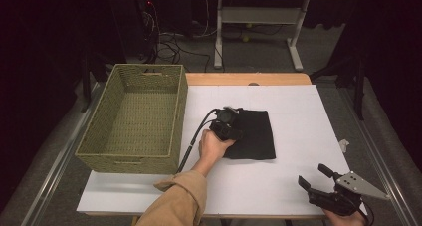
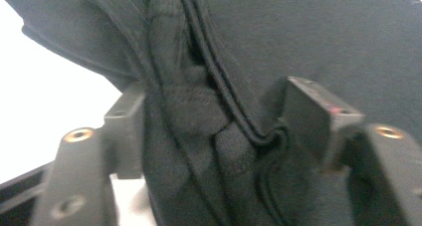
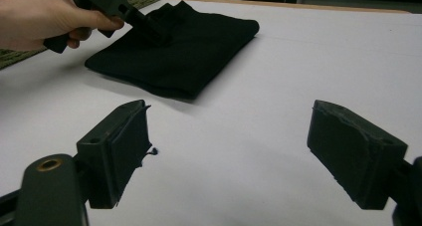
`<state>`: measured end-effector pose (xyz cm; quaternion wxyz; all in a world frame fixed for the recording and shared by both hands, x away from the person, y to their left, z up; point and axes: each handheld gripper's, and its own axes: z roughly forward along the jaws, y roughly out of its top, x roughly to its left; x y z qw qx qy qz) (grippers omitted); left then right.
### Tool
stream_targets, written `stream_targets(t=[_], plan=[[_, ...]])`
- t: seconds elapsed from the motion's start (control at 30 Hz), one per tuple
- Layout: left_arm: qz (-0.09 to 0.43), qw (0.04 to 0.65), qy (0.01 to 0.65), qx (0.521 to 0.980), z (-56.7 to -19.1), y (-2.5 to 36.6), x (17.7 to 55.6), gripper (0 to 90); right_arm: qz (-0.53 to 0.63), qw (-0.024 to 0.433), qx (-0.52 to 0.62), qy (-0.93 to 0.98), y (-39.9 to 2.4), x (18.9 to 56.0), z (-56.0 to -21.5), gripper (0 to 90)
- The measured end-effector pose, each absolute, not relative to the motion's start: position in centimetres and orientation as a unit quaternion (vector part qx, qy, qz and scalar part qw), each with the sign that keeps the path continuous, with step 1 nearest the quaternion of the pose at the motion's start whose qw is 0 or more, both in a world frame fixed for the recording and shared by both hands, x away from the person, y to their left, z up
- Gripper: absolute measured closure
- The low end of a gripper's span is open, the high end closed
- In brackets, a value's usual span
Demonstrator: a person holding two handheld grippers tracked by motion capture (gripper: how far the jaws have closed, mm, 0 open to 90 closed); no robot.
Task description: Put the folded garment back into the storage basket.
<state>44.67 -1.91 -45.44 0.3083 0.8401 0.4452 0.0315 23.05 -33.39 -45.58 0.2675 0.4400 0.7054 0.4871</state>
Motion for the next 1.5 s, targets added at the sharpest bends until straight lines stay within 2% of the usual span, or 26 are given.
stream_targets(t=[0.07,0.1,0.13,0.2,0.4,1.5], plan=[[0.023,0.312,0.442,0.841,-45.4,-1.9,44.7,44.0,0.488,0.268,0.439,0.705,-33.4,23.0,-45.6,17.3],[0.018,0.313,0.441,0.841,-45.4,-2.0,44.7,44.0,0.488,0.268,0.439,0.705,-33.4,23.0,-45.6,17.3],[0.014,0.313,0.439,0.842,-45.3,-2.0,44.6,50.1,0.488,0.269,0.438,0.705,-33.4,23.0,-45.6,17.3],[0.019,0.308,0.429,0.849,-45.1,-2.4,44.5,55.8,0.488,0.269,0.437,0.706,-33.4,23.0,-45.6,17.4],[0.037,0.286,0.417,0.862,-44.4,-3.0,44.2,64.0,0.488,0.268,0.437,0.706,-33.4,23.0,-45.5,17.6],[0.019,0.350,0.387,0.853,-39.2,-1.2,42.4,66.0,0.490,0.271,0.443,0.701,-33.8,23.0,-45.5,17.9]])
